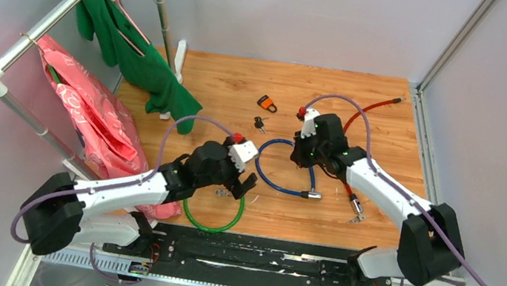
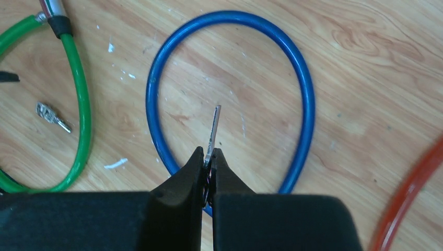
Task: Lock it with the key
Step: Place the lock at the center of the board, then place the key at the center of the board.
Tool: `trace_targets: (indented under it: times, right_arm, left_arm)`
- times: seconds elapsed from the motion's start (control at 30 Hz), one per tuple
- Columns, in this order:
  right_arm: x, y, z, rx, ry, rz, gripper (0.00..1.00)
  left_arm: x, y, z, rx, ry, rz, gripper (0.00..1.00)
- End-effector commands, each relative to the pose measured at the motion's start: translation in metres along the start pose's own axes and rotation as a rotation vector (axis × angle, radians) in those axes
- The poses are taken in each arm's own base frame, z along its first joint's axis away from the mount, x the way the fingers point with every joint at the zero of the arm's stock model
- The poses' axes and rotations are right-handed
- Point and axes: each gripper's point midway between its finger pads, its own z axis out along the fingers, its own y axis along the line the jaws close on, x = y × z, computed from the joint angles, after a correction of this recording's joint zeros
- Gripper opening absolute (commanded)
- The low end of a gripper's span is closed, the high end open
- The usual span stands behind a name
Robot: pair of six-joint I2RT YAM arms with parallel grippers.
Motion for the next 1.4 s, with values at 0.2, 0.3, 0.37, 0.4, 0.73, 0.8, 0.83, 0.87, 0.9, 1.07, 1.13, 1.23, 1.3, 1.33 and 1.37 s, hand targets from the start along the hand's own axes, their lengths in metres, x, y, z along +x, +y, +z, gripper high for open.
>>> trace_targets:
  times: [0.2, 0.3, 0.37, 0.4, 0.73, 0.8, 0.83, 0.87, 0.9, 1.07, 1.13, 1.23, 1.3, 1.33, 1.37]
  right_arm:
    - [0.029, 0.016, 0.046, 0.137, 0.262, 0.048, 0.00]
    - [0.045, 0.018, 0.055, 0.177, 0.337, 0.028, 0.00]
    - [0.051, 0.017, 0.058, 0.211, 0.366, 0.026, 0.00]
    - [0.055, 0.017, 0.060, 0.221, 0.378, 0.028, 0.00]
    - [0.067, 0.011, 0.070, 0.265, 0.462, 0.015, 0.12]
    - [0.067, 0.012, 0.071, 0.263, 0.476, 0.008, 0.19]
    - [0.067, 0.012, 0.071, 0.264, 0.480, 0.006, 0.22]
    - [0.067, 0.012, 0.072, 0.264, 0.484, 0.005, 0.25]
    - [0.067, 0.011, 0.072, 0.265, 0.487, 0.004, 0.28]
    - [0.062, 0.011, 0.069, 0.268, 0.492, -0.004, 0.36]
    - [0.055, 0.013, 0.066, 0.258, 0.483, -0.014, 0.38]
    - [0.033, 0.021, 0.057, 0.217, 0.433, -0.037, 0.44]
    - [0.013, 0.019, 0.045, 0.226, 0.370, -0.063, 0.56]
    - [0.007, 0.014, 0.039, 0.246, 0.354, -0.070, 0.65]
    - [0.000, 0.003, 0.031, 0.288, 0.332, -0.077, 0.70]
  left_arm:
    - [0.003, 0.030, -0.031, -0.165, -0.363, -0.322, 1.00]
    - [0.012, 0.040, -0.033, -0.220, -0.356, -0.357, 1.00]
    - [0.015, 0.044, -0.035, -0.229, -0.355, -0.369, 1.00]
    - [0.015, 0.048, -0.036, -0.241, -0.360, -0.367, 1.00]
    - [0.006, 0.069, -0.051, -0.302, -0.421, -0.360, 1.00]
    - [0.005, 0.068, -0.052, -0.295, -0.424, -0.359, 1.00]
    - [0.005, 0.068, -0.052, -0.294, -0.425, -0.360, 1.00]
    - [0.005, 0.068, -0.052, -0.291, -0.426, -0.360, 1.00]
    - [0.004, 0.068, -0.052, -0.291, -0.427, -0.360, 1.00]
    - [0.004, 0.070, -0.053, -0.297, -0.429, -0.360, 1.00]
    - [0.005, 0.070, -0.052, -0.296, -0.426, -0.360, 1.00]
    - [0.004, 0.070, -0.052, -0.292, -0.426, -0.359, 1.00]
    - [0.005, 0.070, -0.052, -0.292, -0.424, -0.359, 1.00]
    - [0.005, 0.069, -0.052, -0.291, -0.424, -0.359, 1.00]
    - [0.005, 0.069, -0.052, -0.290, -0.425, -0.359, 1.00]
